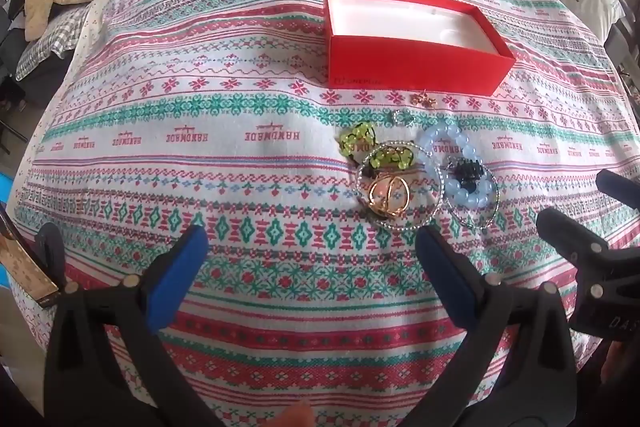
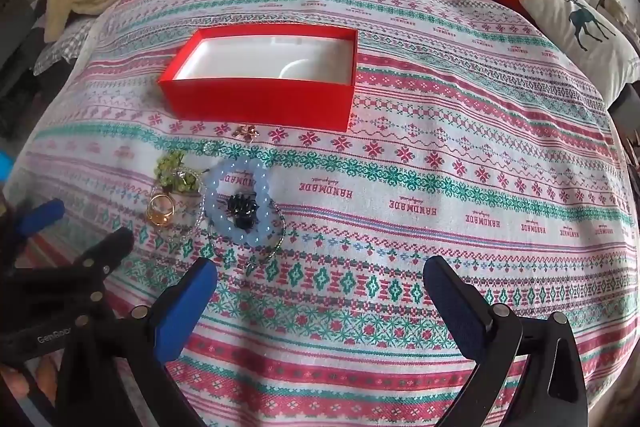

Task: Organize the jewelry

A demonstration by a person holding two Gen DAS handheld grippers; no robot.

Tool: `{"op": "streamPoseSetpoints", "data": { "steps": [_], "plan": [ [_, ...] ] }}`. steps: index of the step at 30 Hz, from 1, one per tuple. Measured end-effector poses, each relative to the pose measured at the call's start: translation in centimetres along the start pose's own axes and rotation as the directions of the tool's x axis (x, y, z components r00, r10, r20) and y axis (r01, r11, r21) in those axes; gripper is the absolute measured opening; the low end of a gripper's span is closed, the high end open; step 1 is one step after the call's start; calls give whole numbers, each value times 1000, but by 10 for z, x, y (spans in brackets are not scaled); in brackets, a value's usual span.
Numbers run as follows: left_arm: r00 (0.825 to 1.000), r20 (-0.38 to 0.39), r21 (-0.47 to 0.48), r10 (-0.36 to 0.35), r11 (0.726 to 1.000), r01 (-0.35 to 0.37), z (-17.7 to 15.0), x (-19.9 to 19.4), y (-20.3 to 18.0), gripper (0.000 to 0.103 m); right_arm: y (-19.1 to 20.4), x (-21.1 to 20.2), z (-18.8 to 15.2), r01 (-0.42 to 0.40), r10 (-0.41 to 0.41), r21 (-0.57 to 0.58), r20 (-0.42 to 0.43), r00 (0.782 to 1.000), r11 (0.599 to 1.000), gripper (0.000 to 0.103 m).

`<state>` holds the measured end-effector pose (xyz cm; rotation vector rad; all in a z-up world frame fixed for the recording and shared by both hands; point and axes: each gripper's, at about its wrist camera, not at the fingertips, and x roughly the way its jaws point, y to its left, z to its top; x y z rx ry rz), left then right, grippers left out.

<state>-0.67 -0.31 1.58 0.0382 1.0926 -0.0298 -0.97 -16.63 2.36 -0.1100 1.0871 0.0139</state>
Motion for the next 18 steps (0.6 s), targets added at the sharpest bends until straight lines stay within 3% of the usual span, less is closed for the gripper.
{"op": "streamPoseSetpoints", "data": {
  "steps": [18],
  "plan": [
    [1000,0,-1,-5,1000,5,-1,0,0,103,-1,3,0,2,-2,11,7,1000,1000,103]
  ]
}}
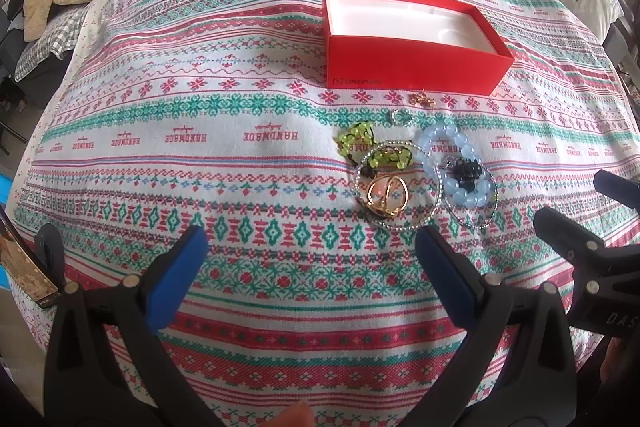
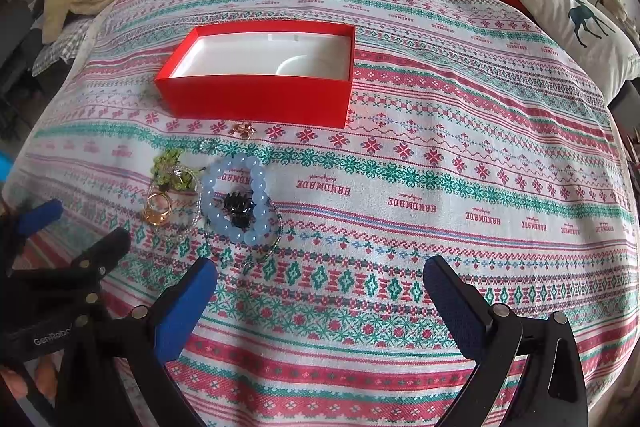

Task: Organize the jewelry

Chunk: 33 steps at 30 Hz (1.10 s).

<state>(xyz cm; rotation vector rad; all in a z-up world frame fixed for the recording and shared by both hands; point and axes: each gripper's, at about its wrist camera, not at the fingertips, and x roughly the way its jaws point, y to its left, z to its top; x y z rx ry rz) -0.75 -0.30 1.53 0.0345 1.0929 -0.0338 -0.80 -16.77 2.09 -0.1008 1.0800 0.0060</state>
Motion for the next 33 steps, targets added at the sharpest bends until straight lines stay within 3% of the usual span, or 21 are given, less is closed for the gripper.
{"op": "streamPoseSetpoints", "data": {
  "steps": [27,33],
  "plan": [
    [1000,-1,-5,-14,1000,14,-1,-1,4,103,0,2,-1,-16,16,6,-4,1000,1000,103],
    [999,-4,0,-33,999,33,2,2,9,103,0,4,-1,11,-11,-12,-4,1000,1000,103]
  ]
}}
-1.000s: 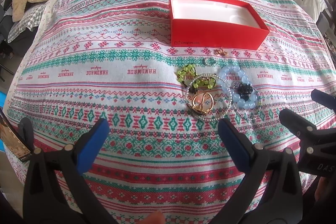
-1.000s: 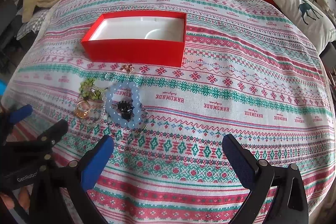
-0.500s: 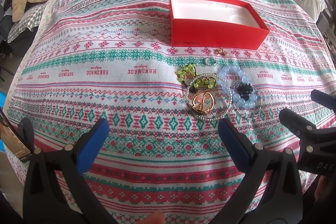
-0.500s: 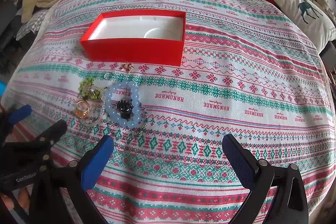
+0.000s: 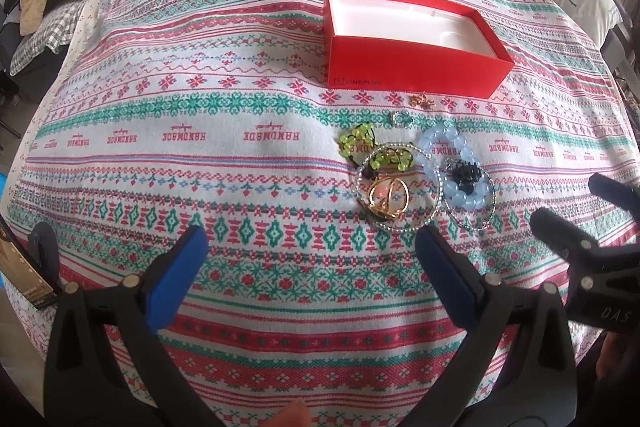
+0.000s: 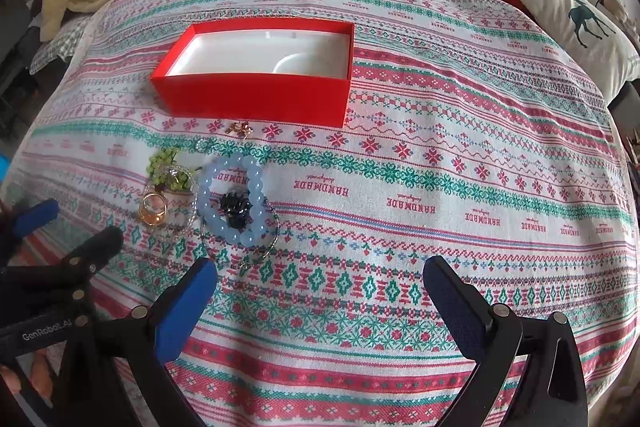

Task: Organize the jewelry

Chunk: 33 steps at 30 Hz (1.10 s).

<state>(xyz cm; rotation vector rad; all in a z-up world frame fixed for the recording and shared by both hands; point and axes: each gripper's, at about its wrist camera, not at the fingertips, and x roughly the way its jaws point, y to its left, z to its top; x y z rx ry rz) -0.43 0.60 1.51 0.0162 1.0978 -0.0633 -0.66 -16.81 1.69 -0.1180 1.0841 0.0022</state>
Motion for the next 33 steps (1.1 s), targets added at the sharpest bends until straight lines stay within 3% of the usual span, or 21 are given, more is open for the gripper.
{"op": "streamPoseSetpoints", "data": {
  "steps": [8,11,13,19,29,33],
  "plan": [
    [996,50,63,-79,995,76,7,14,4,103,-14,6,9,-76,74,59,37,997,995,103],
    [990,64,85,-125,989,119,11,17,3,97,-19,10,14,-92,89,81,35,995,993,103],
    [986,62,110,-153,983,146,12,19,-1,92,-21,12,15,-94,93,84,19,996,992,103],
    [969,52,202,-240,953,225,12,24,-20,91,-25,20,20,-59,62,66,-35,997,996,103],
    [973,29,274,-227,938,211,15,40,-42,90,-28,22,23,-38,39,58,-13,999,998,103],
    [978,21,278,-205,941,192,16,44,-44,78,-26,24,22,-39,40,52,-23,999,998,103]
  ]
}}
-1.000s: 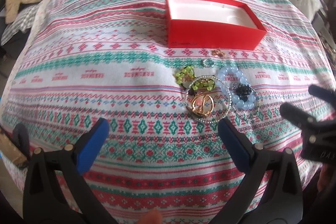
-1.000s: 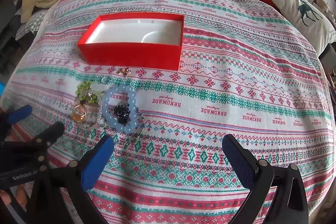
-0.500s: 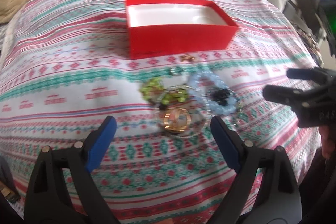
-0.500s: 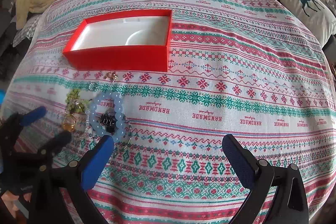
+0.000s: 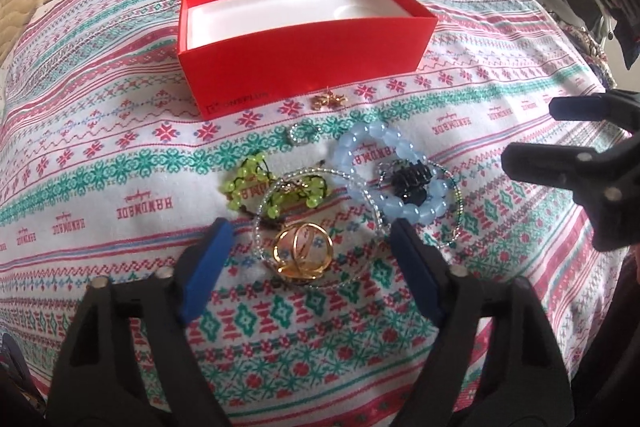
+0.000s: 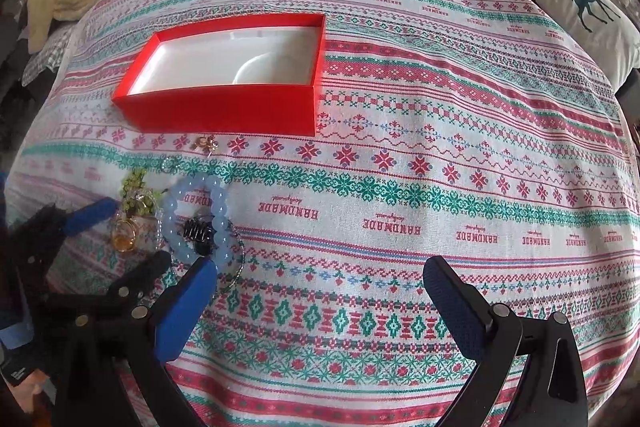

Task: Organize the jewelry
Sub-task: 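Grasp the silver bead bangle with the left tool while the right tool grasps the light-blue bead bracelet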

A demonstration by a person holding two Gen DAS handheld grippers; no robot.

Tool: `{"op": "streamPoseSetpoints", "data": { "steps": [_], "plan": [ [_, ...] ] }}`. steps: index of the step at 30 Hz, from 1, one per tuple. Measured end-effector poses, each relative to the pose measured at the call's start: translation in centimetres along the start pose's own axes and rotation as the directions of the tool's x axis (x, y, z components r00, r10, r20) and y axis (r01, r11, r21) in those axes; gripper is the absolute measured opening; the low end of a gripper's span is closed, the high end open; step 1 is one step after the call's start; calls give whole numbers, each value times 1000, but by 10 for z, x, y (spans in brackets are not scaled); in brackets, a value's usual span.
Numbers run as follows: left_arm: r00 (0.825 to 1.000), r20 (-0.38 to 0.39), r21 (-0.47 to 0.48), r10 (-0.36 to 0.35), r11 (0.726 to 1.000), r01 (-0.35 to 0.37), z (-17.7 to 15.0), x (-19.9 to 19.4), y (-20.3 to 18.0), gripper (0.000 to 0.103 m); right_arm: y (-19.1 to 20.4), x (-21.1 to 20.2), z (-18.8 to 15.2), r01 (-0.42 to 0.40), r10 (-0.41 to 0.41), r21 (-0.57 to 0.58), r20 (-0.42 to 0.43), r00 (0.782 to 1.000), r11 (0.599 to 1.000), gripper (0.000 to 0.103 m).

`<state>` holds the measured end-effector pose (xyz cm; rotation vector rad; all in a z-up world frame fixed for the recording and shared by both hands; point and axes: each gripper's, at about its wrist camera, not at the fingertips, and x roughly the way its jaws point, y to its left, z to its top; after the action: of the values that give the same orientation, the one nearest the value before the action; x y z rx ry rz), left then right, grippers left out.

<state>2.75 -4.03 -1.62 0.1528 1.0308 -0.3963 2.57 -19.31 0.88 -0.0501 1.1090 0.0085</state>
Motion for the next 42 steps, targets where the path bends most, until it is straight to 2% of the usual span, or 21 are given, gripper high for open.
{"op": "streamPoseSetpoints", "data": {
  "steps": [4,7,13,18,20,24,28,32,38,42],
  "plan": [
    [1000,1,-5,6,1000,-6,1,0,1,64,0,1,0,2,-2,-2,-6,1000,1000,103],
    [1000,3,-3,5,1000,-5,0,-1,1,60,0,2,0,-2,2,-2,-5,1000,1000,103],
    [1000,14,-21,9,1000,-9,-1,-12,8,57,1,4,4,-18,18,-11,3,1000,1000,103],
    [1000,23,-43,18,999,-17,-1,-19,16,57,11,9,8,-71,71,-26,6,997,997,102],
    [999,29,-49,22,999,-20,-1,-23,19,57,15,11,11,-88,88,-25,11,996,996,94],
    [999,37,-56,31,998,-29,-2,-28,22,57,20,19,21,-110,110,-18,8,994,994,68],
    [999,36,-70,36,997,-33,-2,-29,26,57,24,34,31,-148,148,10,-18,989,989,50],
    [999,30,-78,39,996,-37,-3,-29,27,57,34,44,40,-161,161,23,-22,987,987,44],
    [999,22,-71,47,996,-45,-4,-26,25,57,52,59,52,-99,98,-26,-15,995,995,31],
    [998,12,-71,54,996,-53,-3,-22,24,57,70,62,51,-48,48,-106,-3,999,993,12]
  ]
}}
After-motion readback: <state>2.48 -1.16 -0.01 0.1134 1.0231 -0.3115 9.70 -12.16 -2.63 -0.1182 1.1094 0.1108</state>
